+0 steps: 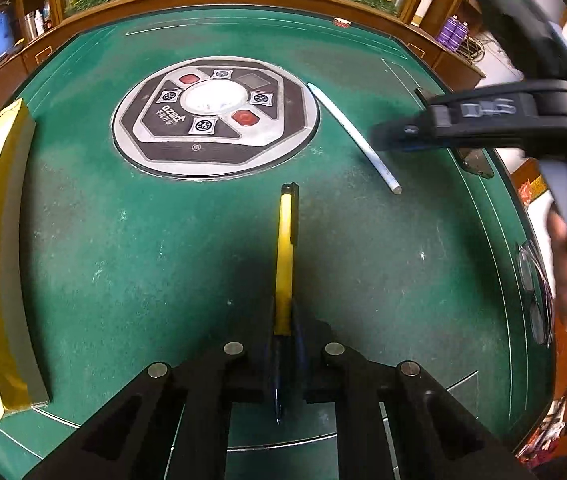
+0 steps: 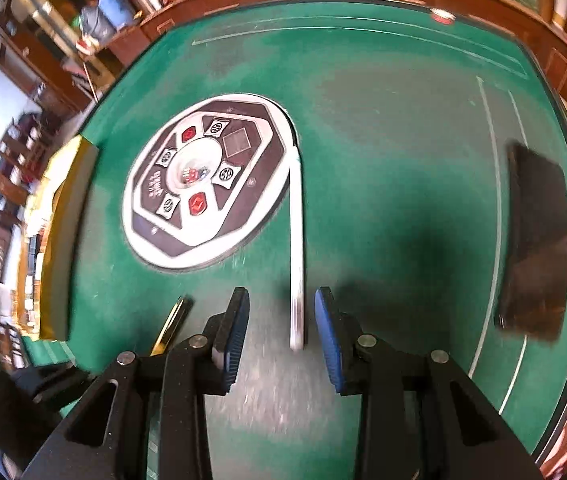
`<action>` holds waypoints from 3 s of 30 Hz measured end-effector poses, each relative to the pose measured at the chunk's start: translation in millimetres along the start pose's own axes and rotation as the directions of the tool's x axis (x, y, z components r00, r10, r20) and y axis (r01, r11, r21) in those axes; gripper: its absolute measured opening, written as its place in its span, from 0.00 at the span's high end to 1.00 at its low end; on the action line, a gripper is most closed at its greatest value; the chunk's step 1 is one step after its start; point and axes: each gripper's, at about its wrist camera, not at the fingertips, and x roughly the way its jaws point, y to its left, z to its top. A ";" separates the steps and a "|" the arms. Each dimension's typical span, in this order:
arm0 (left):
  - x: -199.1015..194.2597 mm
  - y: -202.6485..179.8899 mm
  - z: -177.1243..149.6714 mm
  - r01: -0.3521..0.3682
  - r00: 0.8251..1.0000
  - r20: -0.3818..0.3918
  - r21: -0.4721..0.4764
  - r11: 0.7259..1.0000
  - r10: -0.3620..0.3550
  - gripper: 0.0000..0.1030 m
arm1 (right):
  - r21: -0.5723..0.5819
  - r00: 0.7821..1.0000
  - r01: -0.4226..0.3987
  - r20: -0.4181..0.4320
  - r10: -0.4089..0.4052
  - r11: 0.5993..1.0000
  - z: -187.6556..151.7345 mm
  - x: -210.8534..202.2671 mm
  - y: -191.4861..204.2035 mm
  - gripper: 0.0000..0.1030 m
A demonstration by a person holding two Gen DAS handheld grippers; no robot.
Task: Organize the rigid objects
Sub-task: 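Grasp the yellow-barrelled pen with the left tool while the right tool grasps the white pen, then carry the yellow pen and white pen into the tray and release both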
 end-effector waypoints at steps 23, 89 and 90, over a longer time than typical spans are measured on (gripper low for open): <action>-13.9 5.0 9.8 0.094 0.994 0.068 -0.086 0.992 -0.088 0.93 | 0.007 0.993 -0.110 -0.034 0.111 0.994 -74.8 -13.6 9.5 0.93; -102.6 275.6 -31.9 -0.038 0.976 0.180 -0.411 0.911 0.121 0.92 | -0.222 0.972 -0.234 -0.083 0.221 0.947 18.0 63.7 309.6 0.93; -101.4 276.6 -31.5 -0.041 0.976 0.177 -0.412 0.910 0.124 0.92 | -0.222 0.973 -0.230 -0.082 0.217 0.947 19.0 65.3 310.2 0.93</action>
